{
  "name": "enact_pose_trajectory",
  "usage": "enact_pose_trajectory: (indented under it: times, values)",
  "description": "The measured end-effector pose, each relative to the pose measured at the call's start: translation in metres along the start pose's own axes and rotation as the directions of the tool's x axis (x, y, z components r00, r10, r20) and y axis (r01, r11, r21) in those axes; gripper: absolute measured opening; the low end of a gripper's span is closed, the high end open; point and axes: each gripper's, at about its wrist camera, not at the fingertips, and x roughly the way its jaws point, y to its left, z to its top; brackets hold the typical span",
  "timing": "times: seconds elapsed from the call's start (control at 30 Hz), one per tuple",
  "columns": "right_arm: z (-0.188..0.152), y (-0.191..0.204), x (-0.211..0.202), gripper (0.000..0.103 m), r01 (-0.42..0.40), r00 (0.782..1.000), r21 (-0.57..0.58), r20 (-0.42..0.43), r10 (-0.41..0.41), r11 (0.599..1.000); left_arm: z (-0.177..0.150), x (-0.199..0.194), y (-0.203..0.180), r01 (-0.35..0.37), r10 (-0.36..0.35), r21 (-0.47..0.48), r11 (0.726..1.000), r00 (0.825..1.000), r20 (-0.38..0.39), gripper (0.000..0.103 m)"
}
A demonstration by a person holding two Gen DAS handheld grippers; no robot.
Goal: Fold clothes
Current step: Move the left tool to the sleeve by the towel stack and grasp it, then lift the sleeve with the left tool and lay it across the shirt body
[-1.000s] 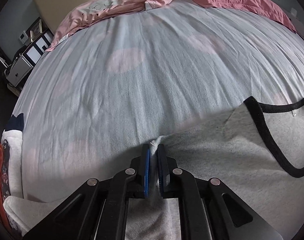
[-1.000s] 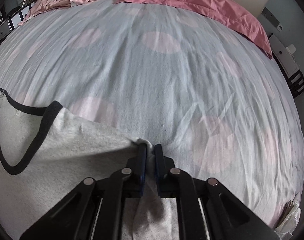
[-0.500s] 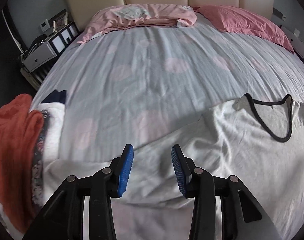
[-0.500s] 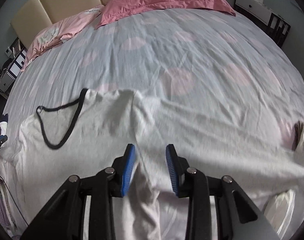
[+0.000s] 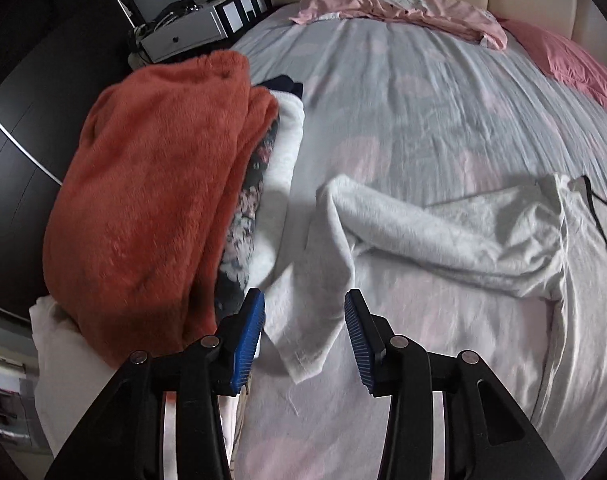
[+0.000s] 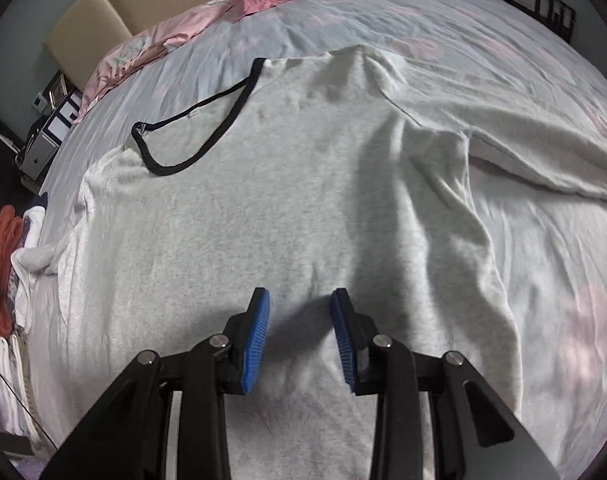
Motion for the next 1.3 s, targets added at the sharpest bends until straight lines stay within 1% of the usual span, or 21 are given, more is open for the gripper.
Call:
enact_pose_trajectory:
  times: [0.1, 0.17, 0.2, 0.27, 0.37, 0.4, 0.5, 0.6, 0.67, 0.77, 0.87, 0.93, 1.07, 1.2, 1.3]
  values:
    - [0.007, -0.001, 0.003, 0.031, -0.013, 1.0, 0.004, 0.009, 0.013, 1.0, -0.021, 0.026, -0.013, -0.021, 0.023, 0.035, 0.999, 0.998, -0.055, 0.044]
    - [0.01, -0.002, 0.006, 0.031, -0.035, 0.999, 0.014, -0.003, 0.035, 0.999, -0.03, 0.044, -0.02, -0.046, 0.05, 0.047, 0.998, 0.995, -0.087, 0.044]
    - [0.011, -0.003, 0.007, 0.031, -0.046, 0.999, 0.014, -0.009, 0.046, 0.999, -0.033, 0.052, -0.021, -0.06, 0.064, 0.043, 0.997, 0.993, -0.097, 0.044]
    - [0.011, -0.002, 0.007, 0.031, -0.052, 0.999, -0.001, -0.016, 0.052, 0.999, -0.031, 0.056, -0.017, -0.074, 0.073, -0.005, 0.997, 0.992, -0.1, 0.044]
    - [0.013, -0.003, 0.005, 0.031, -0.061, 0.998, -0.024, -0.023, 0.06, 0.998, -0.028, 0.061, -0.009, -0.096, 0.087, -0.077, 0.992, 0.99, -0.107, 0.007]
    - [0.015, -0.004, 0.005, 0.031, -0.062, 0.998, -0.024, -0.023, 0.061, 0.998, -0.023, 0.057, -0.007, -0.104, 0.094, -0.094, 0.99, 0.99, -0.107, 0.006]
    - [0.019, -0.008, 0.003, 0.031, -0.066, 0.998, -0.022, -0.024, 0.065, 0.998, -0.004, 0.029, -0.002, -0.112, 0.104, -0.111, 0.988, 0.992, -0.072, 0.005]
    - [0.023, -0.015, 0.003, 0.031, -0.051, 0.998, -0.012, -0.033, 0.051, 0.999, 0.02, -0.016, -0.001, -0.084, 0.083, -0.118, 0.989, 0.996, -0.014, 0.005]
    - [0.025, -0.023, 0.003, 0.031, -0.039, 0.998, 0.009, -0.045, 0.039, 0.999, 0.035, -0.051, -0.005, -0.074, 0.078, -0.111, 0.991, 0.996, 0.033, 0.005]
    - [0.027, -0.035, 0.002, 0.031, -0.043, 0.997, 0.053, -0.059, 0.047, 0.998, 0.059, -0.105, -0.015, -0.055, 0.064, -0.1, 0.993, 0.994, 0.092, 0.005]
    - [0.029, -0.042, -0.001, 0.031, -0.06, 0.995, 0.071, -0.07, 0.065, 0.996, 0.089, -0.15, -0.028, -0.034, 0.044, -0.08, 0.996, 0.991, 0.129, 0.005]
    - [0.029, -0.044, -0.004, 0.031, -0.067, 0.995, 0.069, -0.075, 0.073, 0.995, 0.104, -0.18, -0.044, -0.022, 0.03, -0.051, 0.998, 0.987, 0.159, 0.005]
    - [0.03, -0.047, -0.011, 0.031, -0.068, 0.993, 0.05, -0.089, 0.072, 0.996, 0.12, -0.231, -0.084, 0.021, -0.022, 0.008, 1.0, 0.976, 0.216, 0.005]
    - [0.032, -0.051, -0.02, 0.031, -0.033, 0.996, 0.021, -0.08, 0.035, 0.999, 0.127, -0.267, -0.128, 0.029, -0.048, 0.079, 0.996, 0.968, 0.248, 0.005]
    - [0.033, -0.059, -0.026, 0.031, -0.061, 0.995, 0.044, -0.075, 0.064, 0.997, 0.123, -0.286, -0.166, 0.061, -0.093, 0.132, 0.989, 0.963, 0.252, 0.005]
